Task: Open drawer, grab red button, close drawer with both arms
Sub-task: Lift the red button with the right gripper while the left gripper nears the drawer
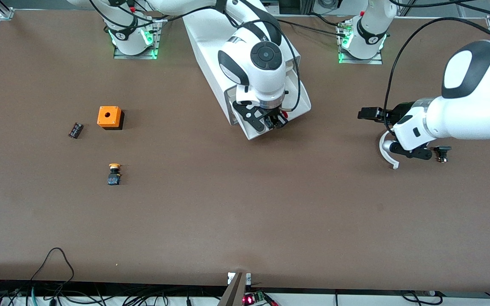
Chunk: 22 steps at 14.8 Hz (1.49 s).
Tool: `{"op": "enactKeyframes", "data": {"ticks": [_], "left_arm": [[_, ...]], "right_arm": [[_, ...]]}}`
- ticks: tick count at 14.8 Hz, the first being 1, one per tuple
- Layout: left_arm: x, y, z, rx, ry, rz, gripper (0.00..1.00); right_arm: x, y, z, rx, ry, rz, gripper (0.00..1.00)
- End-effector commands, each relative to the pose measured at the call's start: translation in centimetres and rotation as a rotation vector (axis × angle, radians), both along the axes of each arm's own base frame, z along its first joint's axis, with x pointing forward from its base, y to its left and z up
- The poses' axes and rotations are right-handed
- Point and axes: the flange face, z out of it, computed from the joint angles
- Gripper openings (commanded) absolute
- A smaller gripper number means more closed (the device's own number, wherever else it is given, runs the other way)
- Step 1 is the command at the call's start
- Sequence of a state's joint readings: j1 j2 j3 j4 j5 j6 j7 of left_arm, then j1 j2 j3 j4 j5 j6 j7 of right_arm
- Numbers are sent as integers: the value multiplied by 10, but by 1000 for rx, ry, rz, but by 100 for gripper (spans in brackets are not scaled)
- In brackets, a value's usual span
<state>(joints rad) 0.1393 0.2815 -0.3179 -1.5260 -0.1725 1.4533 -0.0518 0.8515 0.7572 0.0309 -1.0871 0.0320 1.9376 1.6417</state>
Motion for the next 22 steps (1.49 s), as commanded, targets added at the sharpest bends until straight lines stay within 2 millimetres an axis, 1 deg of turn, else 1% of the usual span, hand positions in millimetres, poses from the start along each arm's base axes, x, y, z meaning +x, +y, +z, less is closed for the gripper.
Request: {"op": "enactKeyframes", "data": {"ticks": [1,2,3,5,6,7,8,9,11,12,13,15,17,18,20,21,22], "left_arm": [[13,-1,23,84,-61,-24,100],[19,2,21,81,-66,-19,100],[22,1,24,82,-77,-18,100],[24,4,25,82,-78,-14,100],[24,2,17,85,-76,-10,100],[31,-3,10,79,-99,-1,100],[34,-12,1,74,-114,31,100],[34,-26,-7,95,-127,96,100],[29,-58,-37,136,-140,209,100],[26,-71,-55,150,-155,276,100],[22,-83,-73,162,-160,332,100],[2,-117,-107,187,-160,412,100],[-22,-158,-131,206,-165,479,100],[-33,-176,-137,222,-179,506,100],[-52,-206,-148,292,-237,523,100],[-56,-213,-150,312,-242,553,100],[-60,-218,-151,317,-237,571,100]], "right_arm": [[28,-38,36,-12,-24,125,0],[43,-55,45,-5,-32,167,0],[58,-72,53,2,-43,207,0],[82,-105,52,-25,-34,319,0],[87,-117,55,-41,-32,399,0],[101,-141,64,-48,-31,447,0],[116,-165,63,-53,-21,492,0],[129,-187,62,-55,-16,553,0],[152,-226,61,-23,-16,650,0],[158,-241,55,-10,-4,700,0],[160,-255,48,-13,13,753,0],[174,-300,27,-16,21,831,0],[188,-341,7,-14,16,874,0],[194,-358,-7,-14,15,879,0],[205,-401,-36,-16,-9,897,0],[207,-415,-47,-17,-13,905,0],[209,-424,-57,-19,-17,916,0]]}}
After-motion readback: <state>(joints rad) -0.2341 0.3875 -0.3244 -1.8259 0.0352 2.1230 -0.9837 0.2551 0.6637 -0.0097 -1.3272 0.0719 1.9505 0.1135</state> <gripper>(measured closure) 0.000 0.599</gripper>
